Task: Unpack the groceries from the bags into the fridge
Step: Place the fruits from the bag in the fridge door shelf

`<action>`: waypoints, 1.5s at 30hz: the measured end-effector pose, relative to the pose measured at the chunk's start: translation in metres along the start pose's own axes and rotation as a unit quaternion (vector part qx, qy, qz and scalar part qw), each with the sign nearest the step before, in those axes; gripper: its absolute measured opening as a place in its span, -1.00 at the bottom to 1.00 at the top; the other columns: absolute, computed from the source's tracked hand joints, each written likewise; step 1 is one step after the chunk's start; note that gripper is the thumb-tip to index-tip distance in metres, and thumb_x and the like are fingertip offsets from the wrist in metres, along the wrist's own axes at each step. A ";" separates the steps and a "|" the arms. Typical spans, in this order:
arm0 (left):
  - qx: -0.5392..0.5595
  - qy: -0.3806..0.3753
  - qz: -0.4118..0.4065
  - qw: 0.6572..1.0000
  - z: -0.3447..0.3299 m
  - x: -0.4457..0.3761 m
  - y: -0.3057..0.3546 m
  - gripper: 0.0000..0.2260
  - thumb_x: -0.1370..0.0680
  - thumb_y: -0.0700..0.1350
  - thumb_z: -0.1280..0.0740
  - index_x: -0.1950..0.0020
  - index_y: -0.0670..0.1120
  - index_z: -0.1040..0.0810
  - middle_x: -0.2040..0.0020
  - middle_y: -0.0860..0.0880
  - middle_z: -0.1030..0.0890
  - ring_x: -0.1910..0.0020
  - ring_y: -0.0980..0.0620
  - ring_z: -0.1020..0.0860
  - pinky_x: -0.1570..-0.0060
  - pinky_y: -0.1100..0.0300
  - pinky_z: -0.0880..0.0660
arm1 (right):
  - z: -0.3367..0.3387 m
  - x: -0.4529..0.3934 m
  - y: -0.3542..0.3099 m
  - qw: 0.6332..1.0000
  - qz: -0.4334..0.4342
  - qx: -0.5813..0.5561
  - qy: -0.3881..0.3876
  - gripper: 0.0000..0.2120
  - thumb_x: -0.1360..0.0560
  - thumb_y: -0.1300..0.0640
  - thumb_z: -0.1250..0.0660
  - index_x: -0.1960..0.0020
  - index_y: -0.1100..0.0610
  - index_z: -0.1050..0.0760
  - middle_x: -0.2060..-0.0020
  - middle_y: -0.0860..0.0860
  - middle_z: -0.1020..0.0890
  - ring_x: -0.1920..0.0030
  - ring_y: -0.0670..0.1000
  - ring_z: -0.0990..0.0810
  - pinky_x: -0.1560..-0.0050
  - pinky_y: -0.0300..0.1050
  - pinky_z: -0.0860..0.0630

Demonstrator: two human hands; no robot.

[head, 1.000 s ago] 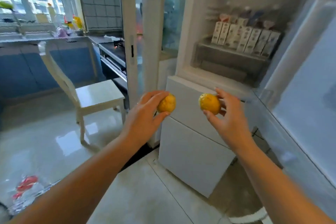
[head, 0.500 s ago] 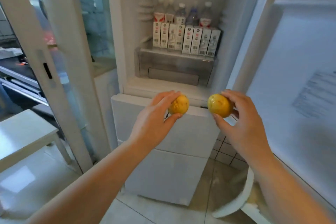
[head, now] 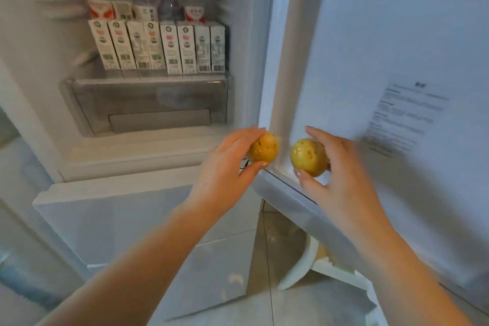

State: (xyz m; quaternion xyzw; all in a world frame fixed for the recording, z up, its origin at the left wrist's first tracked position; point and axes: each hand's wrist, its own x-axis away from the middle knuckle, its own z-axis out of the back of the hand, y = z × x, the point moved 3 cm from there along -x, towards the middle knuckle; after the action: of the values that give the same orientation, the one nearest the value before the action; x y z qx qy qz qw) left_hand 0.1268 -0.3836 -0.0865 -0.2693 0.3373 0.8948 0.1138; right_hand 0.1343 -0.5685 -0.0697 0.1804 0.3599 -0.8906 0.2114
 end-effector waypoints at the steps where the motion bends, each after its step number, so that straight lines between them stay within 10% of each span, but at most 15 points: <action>1: 0.003 -0.021 -0.012 1.000 -0.005 -0.006 0.000 -0.52 -0.49 -0.07 -0.38 -0.39 0.02 -0.36 -0.33 0.04 -0.45 -0.24 0.18 -0.37 -0.19 0.36 -0.27 | 0.002 0.001 0.001 1.000 -0.013 0.014 -0.004 -0.44 -0.42 0.06 -0.42 -0.32 -0.22 -0.28 -0.12 -0.16 -0.30 -0.03 -0.23 -0.33 0.07 -0.49 -0.33; 24: -0.138 -0.327 -0.178 0.918 -0.052 -0.085 -0.004 -0.87 -0.51 0.05 -0.32 -0.05 0.16 -0.58 0.00 0.14 -0.58 -0.04 0.09 -0.49 0.05 0.15 -0.41 | -0.002 -0.004 0.025 0.968 -0.193 0.145 -0.063 -0.50 -0.31 0.00 -0.51 -0.21 -0.10 -0.47 -0.01 -0.15 -0.42 -0.08 -0.08 -0.47 -0.10 -0.14 -0.41; 45: 0.131 -0.149 -0.180 0.963 -0.016 -0.050 -0.002 -0.80 -0.45 -0.08 -0.44 -0.07 0.04 -0.61 0.07 0.19 -0.58 0.06 0.21 -0.55 0.02 0.10 -0.54 | 0.010 0.019 -0.003 0.962 -0.174 0.188 0.092 -0.71 -0.44 0.07 -0.39 -0.15 -0.10 -0.54 0.01 -0.17 -0.53 -0.02 -0.07 -0.52 0.03 -0.03 -0.48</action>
State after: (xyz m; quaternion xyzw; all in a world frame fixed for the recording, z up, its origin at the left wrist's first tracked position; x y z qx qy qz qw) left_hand 0.1751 -0.3938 -0.0695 -0.1722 0.3766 0.8375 0.3565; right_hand 0.1147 -0.5780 -0.0705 0.2323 0.2297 -0.9450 -0.0186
